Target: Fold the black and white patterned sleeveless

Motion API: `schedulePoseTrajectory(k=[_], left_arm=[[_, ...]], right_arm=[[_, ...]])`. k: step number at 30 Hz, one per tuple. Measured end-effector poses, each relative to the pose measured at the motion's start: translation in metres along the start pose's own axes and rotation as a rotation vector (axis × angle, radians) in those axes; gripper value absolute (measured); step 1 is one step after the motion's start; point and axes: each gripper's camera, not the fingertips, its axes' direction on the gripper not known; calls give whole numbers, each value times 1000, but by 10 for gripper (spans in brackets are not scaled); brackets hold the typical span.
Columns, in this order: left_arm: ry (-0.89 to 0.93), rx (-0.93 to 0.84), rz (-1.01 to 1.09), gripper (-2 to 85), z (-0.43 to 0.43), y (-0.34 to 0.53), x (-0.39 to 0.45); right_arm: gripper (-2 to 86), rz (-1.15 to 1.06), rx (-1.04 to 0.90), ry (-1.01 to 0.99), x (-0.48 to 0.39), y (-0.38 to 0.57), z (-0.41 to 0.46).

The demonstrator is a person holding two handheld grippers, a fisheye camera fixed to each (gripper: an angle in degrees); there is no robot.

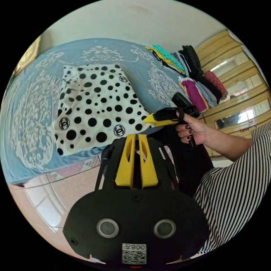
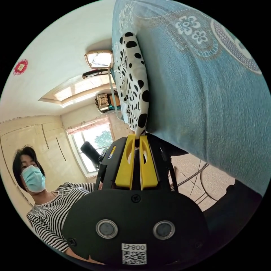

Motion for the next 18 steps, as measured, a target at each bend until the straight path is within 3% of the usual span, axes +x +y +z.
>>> schedulePoseTrajectory(k=[2, 7, 10, 18], left_arm=[[96, 70, -143, 33, -5, 36, -35], [648, 316, -615, 67, 39, 159, -147], [835, 473, -791, 88, 73, 213, -181], [1012, 675, -981, 114, 131, 269, -219]], right_arm=[[25, -15, 7, -21, -7, 2, -9], [20, -75, 33, -105, -33, 3, -35], [19, -92, 33, -137, -44, 0, -45], [21, -150, 22, -142, -72, -17, -72]])
